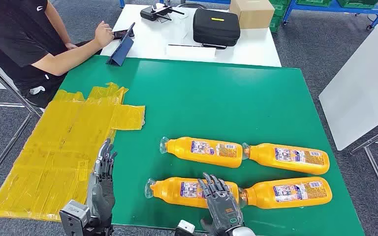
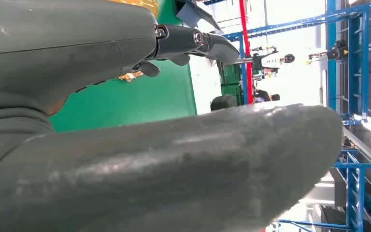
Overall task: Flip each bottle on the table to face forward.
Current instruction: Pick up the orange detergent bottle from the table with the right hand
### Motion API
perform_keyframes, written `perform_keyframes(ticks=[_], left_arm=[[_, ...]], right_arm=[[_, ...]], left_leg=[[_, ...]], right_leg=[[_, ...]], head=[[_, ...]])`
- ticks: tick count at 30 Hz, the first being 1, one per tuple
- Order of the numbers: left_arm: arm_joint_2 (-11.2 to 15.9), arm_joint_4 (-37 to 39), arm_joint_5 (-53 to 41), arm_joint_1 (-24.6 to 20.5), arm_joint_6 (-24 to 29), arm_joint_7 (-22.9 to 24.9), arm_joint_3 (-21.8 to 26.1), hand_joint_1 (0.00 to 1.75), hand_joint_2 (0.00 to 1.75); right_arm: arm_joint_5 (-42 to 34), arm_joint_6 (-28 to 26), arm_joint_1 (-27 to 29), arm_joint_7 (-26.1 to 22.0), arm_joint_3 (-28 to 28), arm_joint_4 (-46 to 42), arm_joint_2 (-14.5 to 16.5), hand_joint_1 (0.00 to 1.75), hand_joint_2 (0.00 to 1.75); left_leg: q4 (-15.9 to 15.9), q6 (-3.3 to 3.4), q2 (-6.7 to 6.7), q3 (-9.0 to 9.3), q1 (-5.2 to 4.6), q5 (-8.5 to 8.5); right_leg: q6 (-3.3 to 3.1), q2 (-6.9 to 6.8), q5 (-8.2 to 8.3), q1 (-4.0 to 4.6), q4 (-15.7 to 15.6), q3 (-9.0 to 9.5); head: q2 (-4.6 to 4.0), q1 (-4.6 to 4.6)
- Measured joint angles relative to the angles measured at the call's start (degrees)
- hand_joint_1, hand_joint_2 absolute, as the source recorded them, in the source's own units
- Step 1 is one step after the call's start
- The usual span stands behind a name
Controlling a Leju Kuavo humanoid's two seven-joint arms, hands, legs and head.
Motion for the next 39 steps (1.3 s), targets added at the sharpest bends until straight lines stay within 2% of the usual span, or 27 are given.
perform_keyframes(ticks=[5, 9, 14, 18, 29, 31, 33, 37, 39], left_arm=[[0.0, 0.0, 0.1, 0.0, -0.6, 0.0, 0.1, 0.00, 0.00], [0.0, 0.0, 0.4, 0.0, -1.4, 0.0, 0.2, 0.00, 0.00], [0.0, 0.0, 0.7, -0.3, -2.4, 0.0, 0.3, 0.00, 0.00], [0.0, 0.1, 1.1, -0.6, -2.9, 0.0, 0.3, 0.00, 0.00], [0.0, 0.1, 1.9, -1.4, -4.3, 0.5, 0.1, 0.00, 0.00], [0.0, 0.2, 2.7, -1.9, -4.8, 1.0, 0.1, 0.00, 0.00], [0.0, 0.4, 4.4, -2.3, -5.6, 1.4, 0.1, 0.00, 0.00], [0.0, 0.7, 8.4, -2.2, -7.4, 2.2, 0.5, 0.00, 0.00], [-0.1, 0.6, 9.8, -1.7, -8.4, 2.5, 1.0, 0.00, 0.00]], right_arm=[[2.6, 0.2, -0.4, 2.2, 0.0, 0.5, -0.1, 0.00, 1.75], [4.1, 1.9, -0.8, 3.7, -0.4, 1.2, -0.1, 1.64, 1.75], [3.0, 6.9, -2.6, 4.8, -1.0, 4.3, -0.5, 1.70, 1.75], [2.3, 7.0, -4.0, 4.9, -0.9, 5.8, -1.0, 1.66, 1.75], [0.0, 8.0, -9.3, 4.3, -2.5, 12.8, -0.2, 1.75, 1.75], [-1.7, 7.8, -10.8, 2.1, -3.5, 15.1, 0.5, 1.75, 1.75], [-5.0, 6.4, -11.6, -2.0, -4.9, 16.8, 1.2, 1.75, 1.75], [-16.4, 1.2, -9.1, -15.3, -8.6, 15.1, 3.4, 1.75, 1.75], [-21.3, 1.3, -6.3, -19.8, -10.0, 11.0, 5.1, 1.75, 1.75]], left_leg=[[0.0, 0.00, 0.00, 0.04, 0.00, 0.00], [0.0, 0.00, 0.00, 0.08, 0.00, 0.00], [0.0, -0.03, 0.12, 0.35, 0.01, -0.03], [0.0, -0.04, 0.11, 0.52, 0.02, -0.03], [0.0, 0.07, 0.19, 1.00, 0.04, 0.08], [0.0, -0.03, 0.31, 1.17, 0.08, 0.04], [-0.1, -0.12, 0.45, 1.38, 0.14, -0.04], [-0.1, -0.14, 0.58, 1.49, 0.11, 0.03], [-0.1, -0.03, 0.55, 1.39, 0.06, 0.16]], right_leg=[[0.00, 0.00, 0.00, 0.00, 0.0, 0.03], [0.00, 0.00, 0.00, 0.00, 0.0, 0.07], [-0.01, 0.04, -0.01, 0.00, 0.0, 0.24], [-0.02, 0.03, -0.02, 0.00, 0.0, 0.41], [-0.20, 0.08, -0.01, -0.02, -0.1, 0.79], [-0.26, 0.18, -0.29, 0.00, -0.2, 0.92], [-0.29, 0.26, -0.56, 0.02, -0.2, 1.11], [-0.13, 0.32, -0.38, 0.04, -0.2, 1.21], [0.18, 0.32, 0.08, 0.02, -0.1, 1.13]], head=[[0.00, 0.00], [0.00, 0.00], [0.00, 0.02], [0.00, 0.02], [0.00, 0.04], [0.00, 0.04], [0.00, 0.06], [0.00, 0.09], [0.00, 0.07]])
